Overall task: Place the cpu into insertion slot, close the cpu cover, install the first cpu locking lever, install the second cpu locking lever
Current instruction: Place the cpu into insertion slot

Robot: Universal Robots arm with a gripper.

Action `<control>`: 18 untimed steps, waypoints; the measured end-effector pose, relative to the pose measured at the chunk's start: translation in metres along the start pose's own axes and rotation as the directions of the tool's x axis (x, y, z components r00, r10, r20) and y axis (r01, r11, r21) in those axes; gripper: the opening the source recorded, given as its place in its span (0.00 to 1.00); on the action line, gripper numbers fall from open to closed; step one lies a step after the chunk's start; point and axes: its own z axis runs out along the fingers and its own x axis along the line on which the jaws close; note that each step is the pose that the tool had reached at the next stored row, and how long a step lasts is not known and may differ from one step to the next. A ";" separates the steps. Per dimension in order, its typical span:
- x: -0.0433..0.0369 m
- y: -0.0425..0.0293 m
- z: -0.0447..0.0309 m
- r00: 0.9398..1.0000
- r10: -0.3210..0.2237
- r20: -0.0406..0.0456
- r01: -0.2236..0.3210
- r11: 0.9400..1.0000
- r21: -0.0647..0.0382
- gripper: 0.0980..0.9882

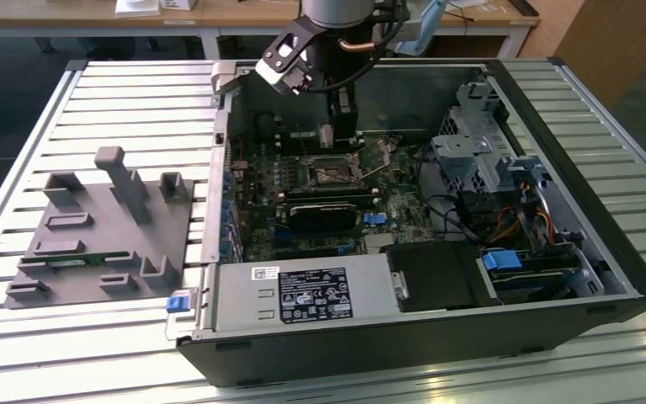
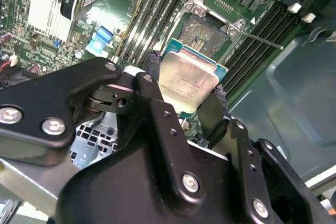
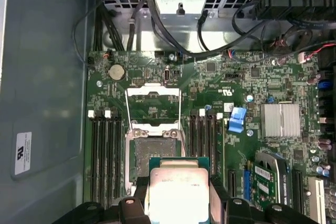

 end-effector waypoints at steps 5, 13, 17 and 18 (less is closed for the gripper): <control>-0.0001 -0.0007 0.0067 1.000 -0.008 -0.001 0.008 1.000 0.000 0.49; -0.0002 -0.0011 0.0118 0.996 -0.084 -0.008 0.084 0.996 0.001 0.49; -0.0002 -0.0012 0.0126 0.996 -0.084 -0.008 0.084 0.996 0.001 0.49; -0.0002 -0.0012 0.0128 0.996 -0.084 -0.008 0.084 0.996 0.001 0.49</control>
